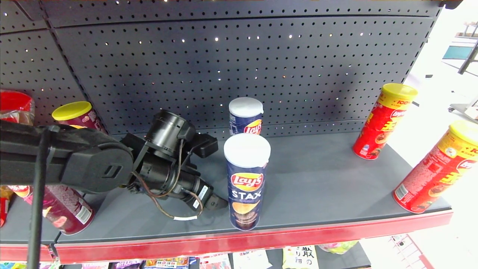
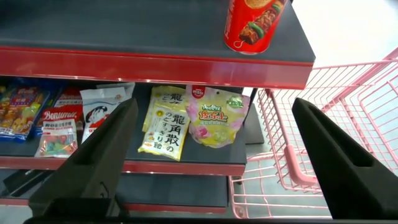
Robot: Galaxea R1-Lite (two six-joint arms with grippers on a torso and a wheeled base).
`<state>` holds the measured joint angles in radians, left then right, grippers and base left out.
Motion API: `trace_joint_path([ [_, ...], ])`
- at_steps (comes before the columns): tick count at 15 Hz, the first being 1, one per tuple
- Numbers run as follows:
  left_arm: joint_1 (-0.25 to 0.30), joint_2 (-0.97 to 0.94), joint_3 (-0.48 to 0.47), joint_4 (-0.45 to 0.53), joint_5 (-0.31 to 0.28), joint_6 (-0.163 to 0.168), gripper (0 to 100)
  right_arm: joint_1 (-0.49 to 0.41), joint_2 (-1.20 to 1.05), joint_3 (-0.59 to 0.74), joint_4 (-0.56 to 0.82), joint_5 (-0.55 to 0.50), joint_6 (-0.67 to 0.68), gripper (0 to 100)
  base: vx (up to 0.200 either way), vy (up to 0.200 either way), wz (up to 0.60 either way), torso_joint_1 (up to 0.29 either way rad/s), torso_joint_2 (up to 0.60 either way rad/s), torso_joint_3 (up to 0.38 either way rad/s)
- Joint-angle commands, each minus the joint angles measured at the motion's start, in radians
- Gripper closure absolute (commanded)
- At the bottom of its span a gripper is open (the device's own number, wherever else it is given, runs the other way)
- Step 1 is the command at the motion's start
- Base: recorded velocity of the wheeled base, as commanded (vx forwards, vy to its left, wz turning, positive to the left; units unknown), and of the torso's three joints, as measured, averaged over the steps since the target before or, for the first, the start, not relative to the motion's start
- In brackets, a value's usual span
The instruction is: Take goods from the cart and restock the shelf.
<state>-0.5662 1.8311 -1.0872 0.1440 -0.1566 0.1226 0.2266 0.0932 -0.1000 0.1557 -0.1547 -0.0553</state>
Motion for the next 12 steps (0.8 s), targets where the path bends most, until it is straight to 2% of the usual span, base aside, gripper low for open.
trace_joint_path([
  [1, -0.001, 0.002, 0.001, 0.000, 0.000, 0.000, 0, 0.000, 0.002, 0.002, -0.001, 0.000, 0.000, 0, 0.000, 0.000, 0.00, 0.000, 0.00, 0.000],
  [12, -0.001, 0.013, 0.003, 0.000, 0.000, -0.001, 0, 0.000, 0.002, 0.002, -0.001, 0.000, 0.002, 0, 0.000, 0.000, 0.00, 0.000, 0.00, 0.000],
])
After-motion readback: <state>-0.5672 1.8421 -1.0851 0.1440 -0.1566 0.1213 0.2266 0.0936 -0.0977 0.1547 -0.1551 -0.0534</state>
